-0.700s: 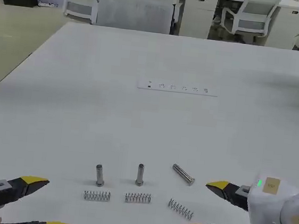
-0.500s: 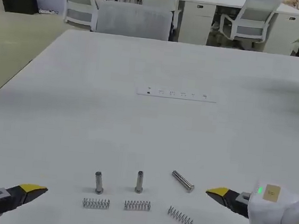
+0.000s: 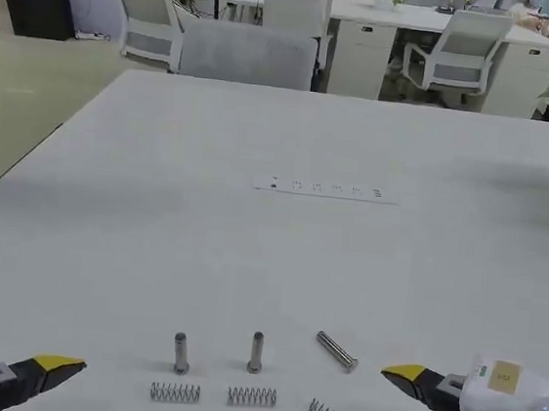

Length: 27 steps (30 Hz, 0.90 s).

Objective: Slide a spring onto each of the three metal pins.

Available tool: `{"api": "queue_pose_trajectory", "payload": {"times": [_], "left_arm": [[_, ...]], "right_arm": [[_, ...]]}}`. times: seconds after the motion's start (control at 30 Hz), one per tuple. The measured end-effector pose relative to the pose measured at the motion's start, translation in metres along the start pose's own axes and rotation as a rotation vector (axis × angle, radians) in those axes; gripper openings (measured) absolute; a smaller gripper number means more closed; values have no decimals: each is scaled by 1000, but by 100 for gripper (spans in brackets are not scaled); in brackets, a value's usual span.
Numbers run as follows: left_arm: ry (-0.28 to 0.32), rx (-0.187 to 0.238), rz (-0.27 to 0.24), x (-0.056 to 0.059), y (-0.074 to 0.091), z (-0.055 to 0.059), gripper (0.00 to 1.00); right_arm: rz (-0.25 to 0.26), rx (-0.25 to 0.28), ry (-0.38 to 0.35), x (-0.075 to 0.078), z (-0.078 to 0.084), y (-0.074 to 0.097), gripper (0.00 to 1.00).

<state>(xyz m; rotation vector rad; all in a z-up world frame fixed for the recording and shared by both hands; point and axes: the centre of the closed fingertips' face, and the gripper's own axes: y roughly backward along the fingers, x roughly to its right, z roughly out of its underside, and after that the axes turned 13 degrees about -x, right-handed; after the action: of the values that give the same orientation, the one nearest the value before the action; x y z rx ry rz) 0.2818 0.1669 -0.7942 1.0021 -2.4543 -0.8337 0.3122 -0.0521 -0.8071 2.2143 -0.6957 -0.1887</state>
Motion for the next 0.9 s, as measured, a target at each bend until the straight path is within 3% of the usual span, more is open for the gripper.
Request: {"api": "queue_pose_trajectory", "payload": {"times": [0.33, 0.57, 0.73, 0.9], "left_arm": [[1, 2, -2, -1, 0, 0, 62], [3, 11, -5, -2, 1, -1, 62], [11, 27, -10, -4, 2, -3, 62], [10, 29, -9, -3, 2, -3, 62]], "right_arm": [[20, 23, -5, 14, -12, 7, 59], [61, 25, 46, 39, -39, 10, 57], [76, 15, 63, 53, -53, 3, 55], [74, -7, 70, 56, -59, -6, 52]]}}
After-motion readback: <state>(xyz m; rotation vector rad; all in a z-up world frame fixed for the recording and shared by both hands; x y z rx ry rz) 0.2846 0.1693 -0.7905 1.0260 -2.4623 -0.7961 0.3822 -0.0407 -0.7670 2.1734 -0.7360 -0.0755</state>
